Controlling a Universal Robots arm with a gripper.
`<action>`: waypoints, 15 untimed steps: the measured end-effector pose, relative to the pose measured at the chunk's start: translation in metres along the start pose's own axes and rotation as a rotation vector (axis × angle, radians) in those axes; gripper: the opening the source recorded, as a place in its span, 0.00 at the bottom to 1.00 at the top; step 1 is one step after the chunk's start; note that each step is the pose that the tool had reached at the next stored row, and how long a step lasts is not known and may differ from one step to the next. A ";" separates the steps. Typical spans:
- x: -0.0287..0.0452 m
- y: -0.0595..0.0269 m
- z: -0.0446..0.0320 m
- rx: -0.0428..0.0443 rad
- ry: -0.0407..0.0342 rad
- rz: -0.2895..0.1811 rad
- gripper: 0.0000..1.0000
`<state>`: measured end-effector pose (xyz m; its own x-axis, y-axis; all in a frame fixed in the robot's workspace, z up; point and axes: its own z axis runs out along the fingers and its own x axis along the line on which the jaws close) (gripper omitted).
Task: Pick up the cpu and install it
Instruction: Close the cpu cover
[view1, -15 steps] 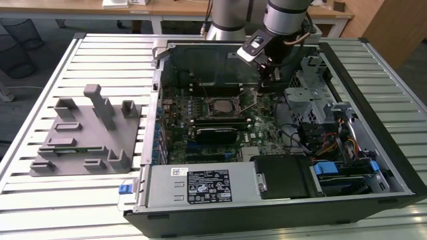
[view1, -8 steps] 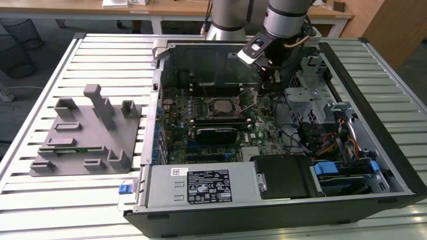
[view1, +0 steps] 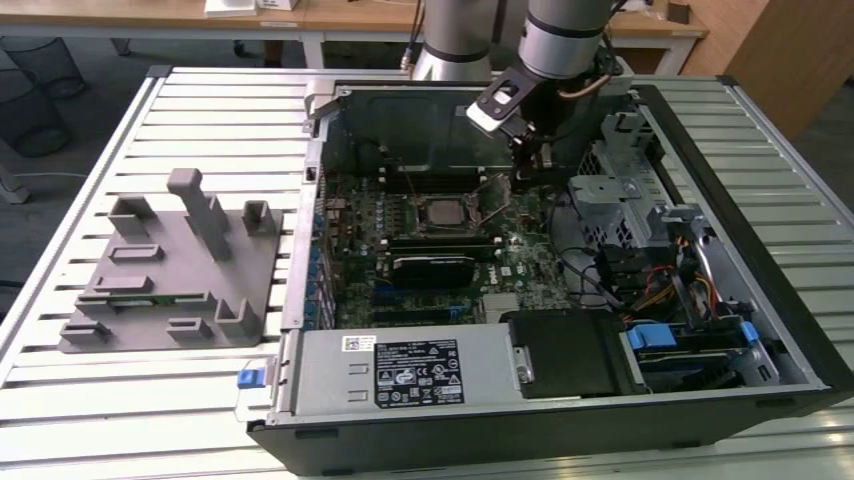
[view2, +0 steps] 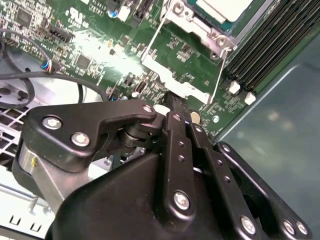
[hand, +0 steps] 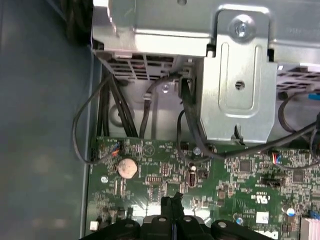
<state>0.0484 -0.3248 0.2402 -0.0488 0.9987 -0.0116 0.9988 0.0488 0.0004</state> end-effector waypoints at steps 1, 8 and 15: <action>0.0000 -0.0013 0.0000 0.0000 -0.0001 0.000 0.11; 0.0003 -0.0052 0.0002 0.0000 -0.0001 0.000 0.11; 0.0006 -0.0117 0.0003 0.0000 0.0000 0.000 0.11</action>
<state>0.0367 -0.3247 0.2398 -0.0488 0.9987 -0.0116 0.9988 0.0488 0.0003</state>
